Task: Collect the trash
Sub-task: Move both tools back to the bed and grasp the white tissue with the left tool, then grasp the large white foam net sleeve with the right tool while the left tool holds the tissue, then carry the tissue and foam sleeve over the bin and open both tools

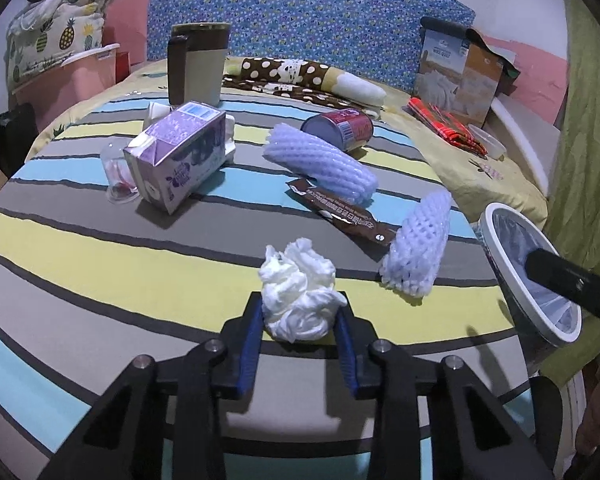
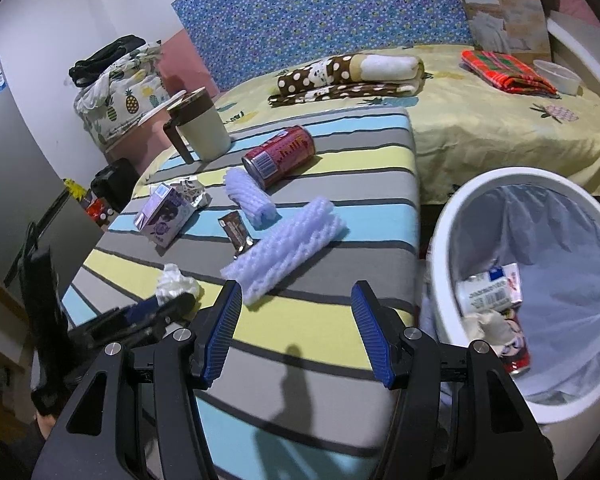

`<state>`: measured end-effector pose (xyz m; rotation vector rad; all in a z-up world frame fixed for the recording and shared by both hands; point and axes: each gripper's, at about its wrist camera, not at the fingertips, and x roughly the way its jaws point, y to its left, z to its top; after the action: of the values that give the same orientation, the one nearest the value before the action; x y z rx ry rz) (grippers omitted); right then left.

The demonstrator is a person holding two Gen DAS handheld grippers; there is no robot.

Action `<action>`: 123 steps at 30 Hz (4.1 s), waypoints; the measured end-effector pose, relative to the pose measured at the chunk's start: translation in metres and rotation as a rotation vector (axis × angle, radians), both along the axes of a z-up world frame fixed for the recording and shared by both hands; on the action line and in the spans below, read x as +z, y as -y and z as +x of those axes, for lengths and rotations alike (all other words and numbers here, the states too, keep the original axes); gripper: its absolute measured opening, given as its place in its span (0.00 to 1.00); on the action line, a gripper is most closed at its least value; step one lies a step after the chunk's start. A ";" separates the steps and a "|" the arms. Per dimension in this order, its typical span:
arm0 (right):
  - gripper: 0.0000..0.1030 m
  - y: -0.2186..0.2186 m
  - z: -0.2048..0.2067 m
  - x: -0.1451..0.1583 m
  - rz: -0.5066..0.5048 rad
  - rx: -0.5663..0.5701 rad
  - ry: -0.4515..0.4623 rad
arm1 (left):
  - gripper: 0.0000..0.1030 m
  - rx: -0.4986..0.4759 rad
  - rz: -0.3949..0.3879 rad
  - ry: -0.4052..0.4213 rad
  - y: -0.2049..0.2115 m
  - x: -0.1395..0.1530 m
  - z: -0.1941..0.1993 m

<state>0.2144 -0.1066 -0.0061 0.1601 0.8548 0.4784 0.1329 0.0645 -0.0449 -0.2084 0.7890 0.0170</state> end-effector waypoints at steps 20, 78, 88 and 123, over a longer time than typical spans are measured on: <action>0.45 -0.048 0.031 -0.020 -0.113 0.022 -0.043 | 0.32 -0.002 -0.071 0.017 -0.008 0.000 -0.001; 0.20 -0.024 -0.010 -0.003 -0.074 0.059 0.009 | 0.32 -0.038 0.009 0.025 0.015 0.007 -0.011; 0.20 0.004 -0.023 0.014 -0.051 0.013 0.073 | 0.32 -0.090 0.005 0.075 0.038 0.037 -0.023; 0.22 0.151 -0.026 -0.001 -0.062 -0.367 0.023 | 0.32 -0.506 0.000 0.099 0.214 0.056 0.021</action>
<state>0.1888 -0.2581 -0.0072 0.2481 0.7947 0.1099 0.1542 -0.1496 0.0114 -0.0048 0.7252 -0.4676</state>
